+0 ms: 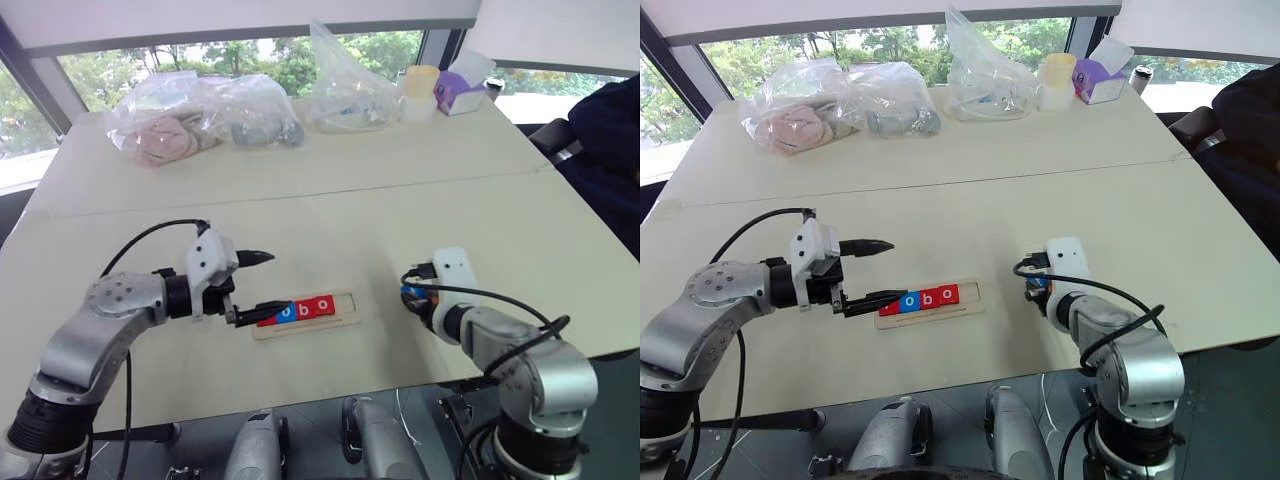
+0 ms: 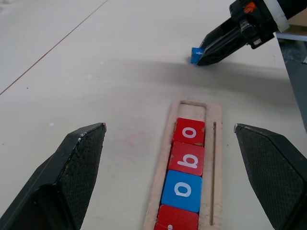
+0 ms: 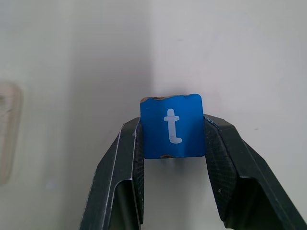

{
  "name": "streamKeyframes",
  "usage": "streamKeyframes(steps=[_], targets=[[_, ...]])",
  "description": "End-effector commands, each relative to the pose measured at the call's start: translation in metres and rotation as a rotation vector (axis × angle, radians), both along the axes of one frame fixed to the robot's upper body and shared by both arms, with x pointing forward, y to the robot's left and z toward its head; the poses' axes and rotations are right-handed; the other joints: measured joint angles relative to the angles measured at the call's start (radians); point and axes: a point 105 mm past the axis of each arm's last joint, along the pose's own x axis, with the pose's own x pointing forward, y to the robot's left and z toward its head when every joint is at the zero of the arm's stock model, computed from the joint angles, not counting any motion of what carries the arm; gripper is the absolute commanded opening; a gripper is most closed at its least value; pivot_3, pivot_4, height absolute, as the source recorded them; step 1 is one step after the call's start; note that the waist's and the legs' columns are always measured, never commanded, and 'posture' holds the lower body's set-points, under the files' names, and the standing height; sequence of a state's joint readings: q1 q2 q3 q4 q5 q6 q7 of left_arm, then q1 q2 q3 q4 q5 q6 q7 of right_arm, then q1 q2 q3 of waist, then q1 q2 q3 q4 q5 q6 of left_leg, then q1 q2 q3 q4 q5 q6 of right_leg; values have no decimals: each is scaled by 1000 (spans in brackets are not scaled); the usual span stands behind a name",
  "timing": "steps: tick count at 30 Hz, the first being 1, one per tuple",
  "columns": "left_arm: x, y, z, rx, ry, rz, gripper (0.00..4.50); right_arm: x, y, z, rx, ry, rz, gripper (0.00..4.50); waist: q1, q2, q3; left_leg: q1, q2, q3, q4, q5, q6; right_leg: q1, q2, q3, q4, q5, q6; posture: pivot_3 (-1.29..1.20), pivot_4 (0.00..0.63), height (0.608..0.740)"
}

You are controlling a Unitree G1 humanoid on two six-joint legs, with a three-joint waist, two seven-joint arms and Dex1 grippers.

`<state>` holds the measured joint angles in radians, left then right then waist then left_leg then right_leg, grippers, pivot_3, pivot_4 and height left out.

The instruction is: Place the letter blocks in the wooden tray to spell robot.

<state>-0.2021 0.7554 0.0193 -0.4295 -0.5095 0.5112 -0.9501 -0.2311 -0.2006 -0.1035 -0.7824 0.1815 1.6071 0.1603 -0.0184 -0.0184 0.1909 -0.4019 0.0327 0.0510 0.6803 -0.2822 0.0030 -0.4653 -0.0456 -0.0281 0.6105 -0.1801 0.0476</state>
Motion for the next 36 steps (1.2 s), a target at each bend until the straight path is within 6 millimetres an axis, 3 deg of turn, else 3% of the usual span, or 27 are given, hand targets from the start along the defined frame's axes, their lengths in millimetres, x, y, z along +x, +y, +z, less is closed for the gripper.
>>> streamKeyframes(steps=[1, 7, 8, 9, 13, 16, 20, 23, 29, 36], targets=[[1, -2, 6, -2, -33, -25, 4500, -3, 1, 7, -6, -35, 0, 1150, 1, 0, 0, -1, 0, 0, 0, 0, 0, -1, 0, 0, 0, 0, 0, 0, 150, 740], [3, -3, 6, 3, -35, -41, 4500, -6, 4, 5, -3, -28, 15, 1150, 1, 0, 0, -4, 0, 0, 1, 0, 0, -2, 0, 0, 0, 0, 0, 0, 150, 740], [3, -3, 7, 3, -36, -42, 4500, -5, 4, 6, -5, -29, 20, 2155, 1, 0, 0, -4, 0, 0, 1, 0, 0, -2, 0, 0, 0, 0, 0, 0, 150, 740], [4, -4, 7, 3, -37, -43, 4500, -5, 4, 6, -6, -30, 24, 2465, 1, 0, 0, -4, 0, 0, 1, 0, 0, -2, 0, 0, 0, 0, 0, 0, 150, 740], [4, -5, 7, 2, -40, -47, 4500, -4, 6, 12, -10, -39, 89, 4440, 1, 0, 0, -4, 0, 0, 1, 0, 0, -2, 0, 0, 0, 0, 0, 0, 150, 740], [4, -5, 7, 2, -40, -49, 4500, -7, 10, 25, -5, -38, 261, 4440, 1, 0, 0, -4, 0, 0, 1, 0, 0, -2, 0, 0, -1, 0, 0, 0, 150, 740], [6, -5, 7, 2, -44, -48, 4500, -12, 8, 62, -55, -104, 588, 4440, 4, 1, 1, -4, -1, 0, 2, 0, 0, -2, -1, -1, -1, 0, 0, 0, 150, 740], [8, -5, 8, -2, -56, -42, 4500, -14, 2, 71, -107, -200, 794, 4440, 7, 1, 1, -4, -1, -2, 0, 0, 0, 1, 2, -4, -7, 0, 0, 0, 150, 740], [10, -3, 11, -2, -75, -25, 4500, -11, -26, 38, -226, -155, 1041, 4440, 3, 0, 1, -5, -1, 0, -1, -1, 1, 3, 2, -4, -12, 0, 1, 0, 150, 740], [10, 2, 15, 12, -86, -9, 4500, 16, -36, 22, -281, -196, 1113, 4440, 7, 0, 1, -4, -1, 1, 3, 0, 2, 3, 2, -2, -12, 1, 1, 0, 150, 740]])
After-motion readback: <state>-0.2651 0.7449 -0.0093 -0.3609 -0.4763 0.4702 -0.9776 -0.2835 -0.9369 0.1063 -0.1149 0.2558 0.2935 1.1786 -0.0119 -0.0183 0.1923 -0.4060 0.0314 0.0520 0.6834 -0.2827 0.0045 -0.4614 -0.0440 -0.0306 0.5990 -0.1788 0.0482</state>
